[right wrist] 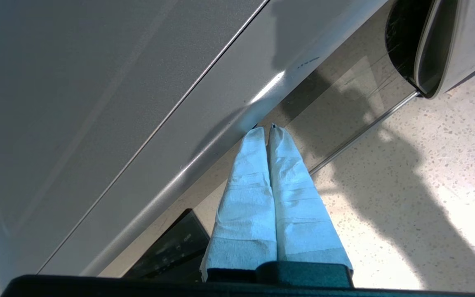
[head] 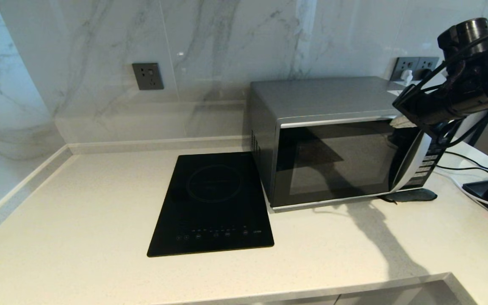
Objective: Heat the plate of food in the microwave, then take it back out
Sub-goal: Close the microwave oven, then open the microwave oven
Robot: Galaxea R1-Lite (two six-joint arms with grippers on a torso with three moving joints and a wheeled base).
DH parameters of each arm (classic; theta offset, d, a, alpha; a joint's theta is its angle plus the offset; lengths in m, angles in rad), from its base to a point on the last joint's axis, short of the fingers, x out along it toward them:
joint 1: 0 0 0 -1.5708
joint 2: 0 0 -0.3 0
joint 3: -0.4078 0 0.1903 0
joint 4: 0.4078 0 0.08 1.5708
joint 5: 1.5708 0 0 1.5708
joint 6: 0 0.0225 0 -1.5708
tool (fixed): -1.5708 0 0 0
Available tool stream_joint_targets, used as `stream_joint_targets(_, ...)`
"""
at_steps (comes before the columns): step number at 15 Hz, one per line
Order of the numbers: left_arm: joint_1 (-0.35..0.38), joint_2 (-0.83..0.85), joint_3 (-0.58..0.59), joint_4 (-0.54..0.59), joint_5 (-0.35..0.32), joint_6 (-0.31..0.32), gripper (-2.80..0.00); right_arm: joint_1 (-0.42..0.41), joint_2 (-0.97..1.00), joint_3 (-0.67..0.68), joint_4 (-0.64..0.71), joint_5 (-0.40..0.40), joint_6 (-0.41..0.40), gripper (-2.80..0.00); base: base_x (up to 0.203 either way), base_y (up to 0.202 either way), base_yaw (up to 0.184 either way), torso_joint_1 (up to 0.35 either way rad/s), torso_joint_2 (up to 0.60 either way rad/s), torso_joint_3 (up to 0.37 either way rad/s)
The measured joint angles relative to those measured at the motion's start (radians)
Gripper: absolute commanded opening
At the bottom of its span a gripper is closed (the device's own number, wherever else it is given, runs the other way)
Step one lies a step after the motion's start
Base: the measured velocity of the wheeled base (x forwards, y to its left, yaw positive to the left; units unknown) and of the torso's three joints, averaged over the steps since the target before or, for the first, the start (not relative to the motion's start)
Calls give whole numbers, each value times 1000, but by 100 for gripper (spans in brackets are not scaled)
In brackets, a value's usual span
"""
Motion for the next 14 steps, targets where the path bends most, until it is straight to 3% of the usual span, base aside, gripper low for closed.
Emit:
stream_joint_targets(5, 0, 0, 0, 0, 0, 0, -280, -4, -8, 11, 0, 2, 26, -280, 0, 0, 0, 0, 0, 0)
stream_joint_targets(8, 0, 0, 0, 0, 0, 0, -280, -80, -75, 71, -1, 64, 29, -280, 0, 0, 0, 0, 0, 0)
stream_joint_targets(10, 0, 0, 0, 0, 0, 0, -280, -194, -134, 116, 0, 177, 22, -280, 0, 0, 0, 0, 0, 0)
stream_joint_targets(14, -1, 0, 0, 0, 0, 0, -280, -499, -206, 201, 0, 493, -49, -280, 0, 0, 0, 0, 0, 0)
